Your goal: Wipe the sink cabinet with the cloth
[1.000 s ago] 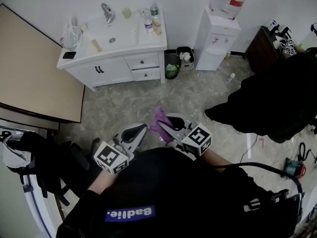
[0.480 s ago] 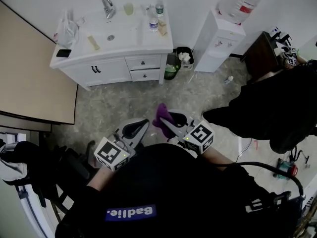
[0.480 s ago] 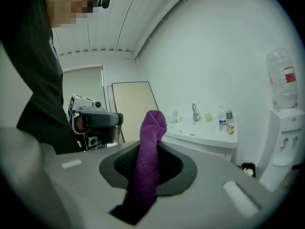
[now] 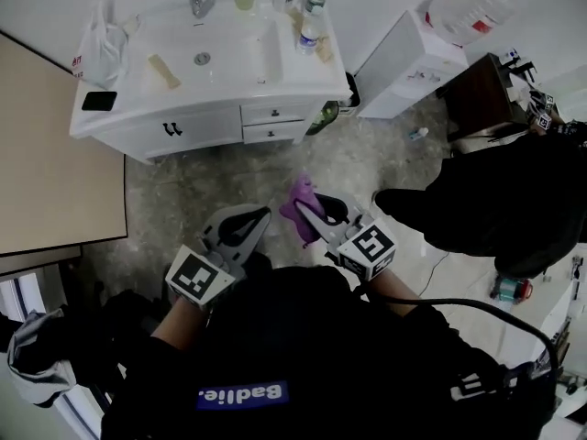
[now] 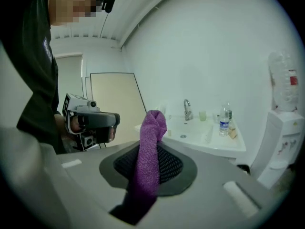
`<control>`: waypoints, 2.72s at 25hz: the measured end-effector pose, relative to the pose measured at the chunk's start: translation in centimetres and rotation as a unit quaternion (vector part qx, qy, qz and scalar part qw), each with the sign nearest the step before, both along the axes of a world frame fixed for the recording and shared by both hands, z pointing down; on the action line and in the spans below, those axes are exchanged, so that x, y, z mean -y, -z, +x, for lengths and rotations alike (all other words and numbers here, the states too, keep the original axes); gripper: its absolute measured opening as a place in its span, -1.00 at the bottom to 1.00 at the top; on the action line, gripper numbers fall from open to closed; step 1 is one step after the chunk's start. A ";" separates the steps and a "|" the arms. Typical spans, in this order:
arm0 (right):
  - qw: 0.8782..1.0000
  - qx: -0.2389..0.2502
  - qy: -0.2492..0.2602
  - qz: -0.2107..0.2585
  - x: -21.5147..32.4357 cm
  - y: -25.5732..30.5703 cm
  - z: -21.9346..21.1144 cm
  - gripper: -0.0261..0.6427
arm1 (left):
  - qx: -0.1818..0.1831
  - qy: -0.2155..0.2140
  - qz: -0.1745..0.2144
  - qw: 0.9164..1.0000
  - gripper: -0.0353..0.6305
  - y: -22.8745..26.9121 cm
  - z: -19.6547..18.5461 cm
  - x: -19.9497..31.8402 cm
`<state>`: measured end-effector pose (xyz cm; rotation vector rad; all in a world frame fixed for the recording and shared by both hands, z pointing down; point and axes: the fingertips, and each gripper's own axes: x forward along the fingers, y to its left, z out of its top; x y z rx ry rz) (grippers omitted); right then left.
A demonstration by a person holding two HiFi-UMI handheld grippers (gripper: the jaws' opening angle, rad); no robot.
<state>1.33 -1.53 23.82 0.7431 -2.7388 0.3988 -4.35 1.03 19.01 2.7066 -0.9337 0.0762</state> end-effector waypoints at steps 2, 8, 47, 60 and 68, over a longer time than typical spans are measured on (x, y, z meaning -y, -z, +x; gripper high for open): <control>1.000 -0.018 0.008 0.007 1.0 -0.6 -2.0 -0.70 | -0.002 -0.001 -0.002 1.000 -0.93 -1.0 -1.8 1.4; 0.999 -0.038 0.021 0.011 3.8 -3.3 -5.3 -0.70 | -0.011 0.007 -0.008 1.000 -0.93 -3.6 -4.0 4.2; 0.887 -0.333 0.019 0.321 31.9 -40.9 -11.8 -0.70 | 0.005 0.083 0.058 0.995 -0.93 -48.5 -5.6 23.7; 0.809 -0.433 0.021 0.398 33.6 -44.6 -13.9 -0.70 | 0.027 0.065 0.067 0.995 -0.93 -59.2 -8.0 23.6; 0.794 -0.492 0.061 0.352 33.7 -53.7 -14.0 -0.70 | 0.009 0.094 0.066 0.993 -0.93 -59.4 -10.8 24.8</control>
